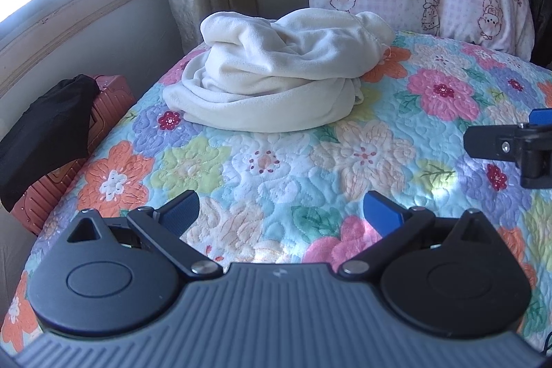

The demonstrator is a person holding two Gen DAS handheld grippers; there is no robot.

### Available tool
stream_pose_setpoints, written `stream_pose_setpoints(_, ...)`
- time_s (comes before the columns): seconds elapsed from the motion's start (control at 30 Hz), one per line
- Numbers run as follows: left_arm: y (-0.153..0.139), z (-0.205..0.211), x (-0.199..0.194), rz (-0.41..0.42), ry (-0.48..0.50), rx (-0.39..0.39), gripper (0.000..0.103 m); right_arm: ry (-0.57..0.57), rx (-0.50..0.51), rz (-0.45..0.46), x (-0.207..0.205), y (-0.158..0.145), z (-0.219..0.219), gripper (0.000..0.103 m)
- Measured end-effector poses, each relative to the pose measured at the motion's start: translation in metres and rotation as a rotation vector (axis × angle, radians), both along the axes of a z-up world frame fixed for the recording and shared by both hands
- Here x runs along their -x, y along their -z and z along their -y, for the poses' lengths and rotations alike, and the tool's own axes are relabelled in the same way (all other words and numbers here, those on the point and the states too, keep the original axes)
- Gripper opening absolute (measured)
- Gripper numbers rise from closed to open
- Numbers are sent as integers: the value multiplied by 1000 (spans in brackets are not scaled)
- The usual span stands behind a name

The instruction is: Fold clothes

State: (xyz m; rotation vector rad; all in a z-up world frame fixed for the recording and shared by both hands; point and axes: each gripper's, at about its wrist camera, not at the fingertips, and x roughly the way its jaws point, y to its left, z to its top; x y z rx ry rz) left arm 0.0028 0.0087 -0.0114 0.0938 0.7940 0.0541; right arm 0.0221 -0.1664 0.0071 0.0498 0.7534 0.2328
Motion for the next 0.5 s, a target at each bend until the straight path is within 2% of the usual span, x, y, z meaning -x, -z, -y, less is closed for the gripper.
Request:
stream_pose_setpoints(0.37,-6,-1,6,-6,3,5,103,-14,34,-13,6,-4,-5,102)
stream_pose_setpoints(0.5,-14,-2,9,6,6,13,103,-21,68,10,10,-9,-8,102)
